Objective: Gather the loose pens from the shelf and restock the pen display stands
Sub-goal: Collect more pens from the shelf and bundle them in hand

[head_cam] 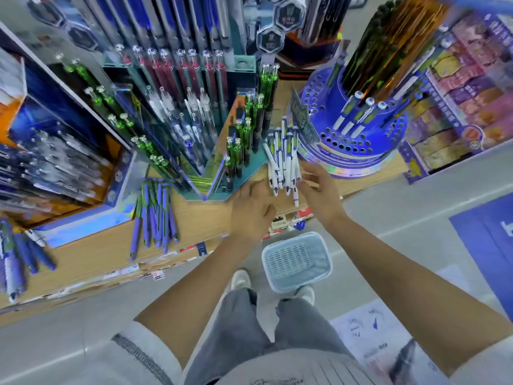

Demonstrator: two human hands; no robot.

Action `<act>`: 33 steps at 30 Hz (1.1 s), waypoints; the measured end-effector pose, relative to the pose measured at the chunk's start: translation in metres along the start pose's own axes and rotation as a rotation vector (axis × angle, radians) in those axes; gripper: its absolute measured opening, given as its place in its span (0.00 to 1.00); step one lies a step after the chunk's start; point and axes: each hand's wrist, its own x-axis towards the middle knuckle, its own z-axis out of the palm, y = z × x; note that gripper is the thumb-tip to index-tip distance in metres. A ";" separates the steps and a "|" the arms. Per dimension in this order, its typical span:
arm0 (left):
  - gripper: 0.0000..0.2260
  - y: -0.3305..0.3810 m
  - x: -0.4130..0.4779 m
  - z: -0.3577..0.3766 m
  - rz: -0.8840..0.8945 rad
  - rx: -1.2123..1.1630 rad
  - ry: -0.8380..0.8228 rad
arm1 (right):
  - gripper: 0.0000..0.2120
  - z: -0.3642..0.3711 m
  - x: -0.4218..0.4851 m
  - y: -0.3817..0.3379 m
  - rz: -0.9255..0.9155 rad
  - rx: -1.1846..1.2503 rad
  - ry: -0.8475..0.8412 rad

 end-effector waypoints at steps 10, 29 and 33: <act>0.16 -0.054 -0.091 -0.028 -0.115 0.146 0.450 | 0.12 0.070 -0.075 -0.010 -0.280 -0.192 -0.286; 0.15 -0.214 -0.232 -0.136 -0.444 0.000 0.426 | 0.16 0.254 -0.170 -0.080 -0.418 -0.415 -0.605; 0.10 -0.279 -0.254 -0.189 -0.477 -0.061 0.558 | 0.15 0.327 -0.183 -0.110 -0.353 -0.349 -0.614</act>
